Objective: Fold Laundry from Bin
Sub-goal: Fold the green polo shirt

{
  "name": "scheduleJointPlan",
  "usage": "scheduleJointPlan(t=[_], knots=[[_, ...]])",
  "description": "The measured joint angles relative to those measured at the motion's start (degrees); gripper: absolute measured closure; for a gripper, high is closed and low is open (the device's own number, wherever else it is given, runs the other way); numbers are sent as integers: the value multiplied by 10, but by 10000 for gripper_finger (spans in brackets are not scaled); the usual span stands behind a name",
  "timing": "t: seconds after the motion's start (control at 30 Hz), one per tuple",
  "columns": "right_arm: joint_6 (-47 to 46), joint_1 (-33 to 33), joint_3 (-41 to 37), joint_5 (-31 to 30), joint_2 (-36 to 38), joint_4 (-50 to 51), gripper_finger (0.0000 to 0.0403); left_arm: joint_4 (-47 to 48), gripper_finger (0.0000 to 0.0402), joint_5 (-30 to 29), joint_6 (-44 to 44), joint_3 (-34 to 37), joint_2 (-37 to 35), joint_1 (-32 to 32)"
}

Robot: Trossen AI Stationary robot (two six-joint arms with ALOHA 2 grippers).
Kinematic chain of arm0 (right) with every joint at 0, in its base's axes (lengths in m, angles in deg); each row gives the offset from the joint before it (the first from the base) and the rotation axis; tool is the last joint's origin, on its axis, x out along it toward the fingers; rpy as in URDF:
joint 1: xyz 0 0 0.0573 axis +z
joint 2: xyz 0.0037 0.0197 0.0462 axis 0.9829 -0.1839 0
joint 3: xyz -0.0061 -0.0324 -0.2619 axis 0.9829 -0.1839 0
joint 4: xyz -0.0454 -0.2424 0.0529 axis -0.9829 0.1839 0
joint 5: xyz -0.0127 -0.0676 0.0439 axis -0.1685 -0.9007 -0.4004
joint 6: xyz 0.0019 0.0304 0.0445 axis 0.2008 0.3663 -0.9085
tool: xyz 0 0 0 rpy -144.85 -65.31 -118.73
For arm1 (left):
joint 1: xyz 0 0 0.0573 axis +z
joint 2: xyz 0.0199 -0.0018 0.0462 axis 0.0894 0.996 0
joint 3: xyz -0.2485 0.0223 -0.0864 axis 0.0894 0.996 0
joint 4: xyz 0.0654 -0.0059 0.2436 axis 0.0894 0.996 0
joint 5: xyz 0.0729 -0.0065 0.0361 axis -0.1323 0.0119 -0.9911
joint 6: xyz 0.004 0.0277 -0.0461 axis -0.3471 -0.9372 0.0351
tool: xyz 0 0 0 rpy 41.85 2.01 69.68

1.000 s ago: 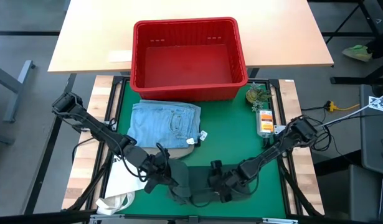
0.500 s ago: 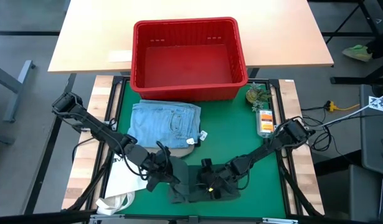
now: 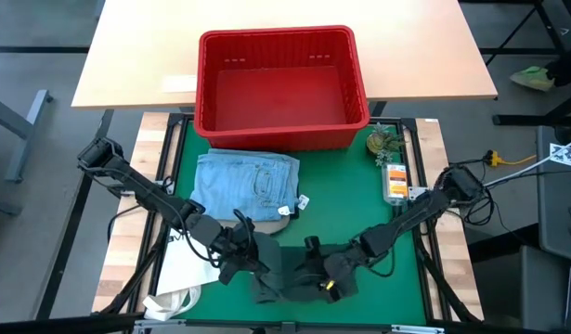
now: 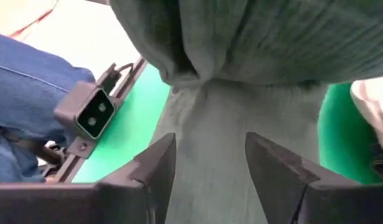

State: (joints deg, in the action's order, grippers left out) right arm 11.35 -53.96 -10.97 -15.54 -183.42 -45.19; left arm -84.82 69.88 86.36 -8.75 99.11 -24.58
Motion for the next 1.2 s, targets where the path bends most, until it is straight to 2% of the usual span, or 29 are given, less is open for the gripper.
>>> scheduleJointPlan(t=[0.27,0.43,0.57,0.7,0.8,1.03,1.2], knots=[[1,28,0,-45,58,104,207,-5,395,-13,0,0,7,11],[-16,40,0,-86,95,179,207,-18,395,-16,3,0,39,11],[-18,39,0,-101,121,221,207,-57,395,15,28,1,78,11],[-18,38,0,-110,139,231,207,-106,395,60,62,1,112,11],[-15,38,0,-110,140,230,207,-121,395,66,72,1,126,13],[-15,38,0,-110,140,230,207,-120,395,12,31,1,127,35],[-14,38,0,-110,140,230,207,-127,395,9,-4,1,133,39]])
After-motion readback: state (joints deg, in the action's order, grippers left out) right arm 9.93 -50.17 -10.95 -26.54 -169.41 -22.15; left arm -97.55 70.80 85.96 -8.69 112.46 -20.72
